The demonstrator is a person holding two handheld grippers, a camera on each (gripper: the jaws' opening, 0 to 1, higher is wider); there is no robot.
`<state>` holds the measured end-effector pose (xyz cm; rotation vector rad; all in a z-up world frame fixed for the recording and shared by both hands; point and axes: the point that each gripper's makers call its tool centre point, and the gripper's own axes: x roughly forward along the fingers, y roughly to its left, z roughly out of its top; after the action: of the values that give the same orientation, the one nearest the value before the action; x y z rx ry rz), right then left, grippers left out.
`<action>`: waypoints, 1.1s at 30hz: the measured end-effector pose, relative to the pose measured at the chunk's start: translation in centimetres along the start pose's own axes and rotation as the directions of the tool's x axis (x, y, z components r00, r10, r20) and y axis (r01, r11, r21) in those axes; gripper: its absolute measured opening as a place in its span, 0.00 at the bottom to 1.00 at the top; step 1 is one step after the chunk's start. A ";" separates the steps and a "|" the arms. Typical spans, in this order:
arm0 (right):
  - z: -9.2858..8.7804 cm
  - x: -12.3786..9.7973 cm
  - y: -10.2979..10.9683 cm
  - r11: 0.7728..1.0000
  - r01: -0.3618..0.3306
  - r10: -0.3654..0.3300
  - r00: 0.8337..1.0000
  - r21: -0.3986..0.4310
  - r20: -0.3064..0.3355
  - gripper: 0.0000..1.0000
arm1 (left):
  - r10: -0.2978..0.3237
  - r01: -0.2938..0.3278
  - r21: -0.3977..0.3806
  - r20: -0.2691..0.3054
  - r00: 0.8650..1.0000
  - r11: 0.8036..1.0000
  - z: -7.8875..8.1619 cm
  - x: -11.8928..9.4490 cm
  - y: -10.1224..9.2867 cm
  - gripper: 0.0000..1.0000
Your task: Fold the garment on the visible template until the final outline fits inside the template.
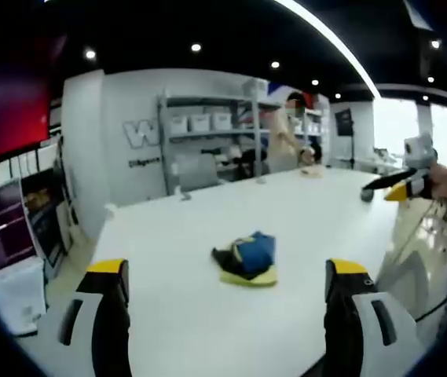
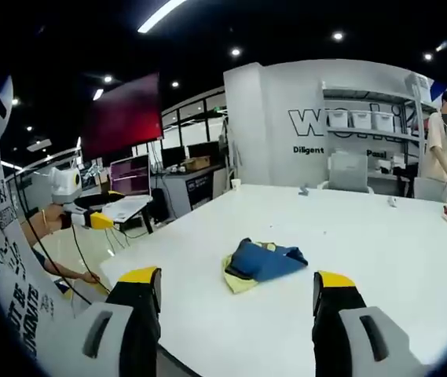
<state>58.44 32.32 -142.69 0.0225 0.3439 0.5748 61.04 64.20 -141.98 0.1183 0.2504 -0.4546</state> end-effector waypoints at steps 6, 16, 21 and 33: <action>-0.1 -0.1 -0.2 1.000 0.005 -0.005 1.000 0.011 0.003 0.76 | -0.007 0.007 0.004 -0.022 1.000 1.000 -0.6 0.3 -0.2 0.98; -0.2 0.0 -0.4 1.000 0.004 -0.004 1.000 0.022 0.005 0.75 | -0.013 0.014 0.006 -0.032 0.999 1.000 -0.9 0.6 -0.1 0.96; -0.4 0.1 -0.2 1.000 0.001 -0.001 1.000 0.028 0.006 0.74 | -0.019 0.019 0.008 -0.038 0.999 1.000 -0.9 0.4 -0.6 0.96; 0.2 -0.4 1.8 0.999 -0.015 0.015 1.000 0.036 0.014 0.73 | -0.061 0.062 0.017 -0.047 0.997 0.998 -0.2 0.3 -2.0 0.94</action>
<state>57.26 33.64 -142.15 0.0639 0.3406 0.5828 60.34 62.28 -142.34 0.1393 0.2957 -0.5160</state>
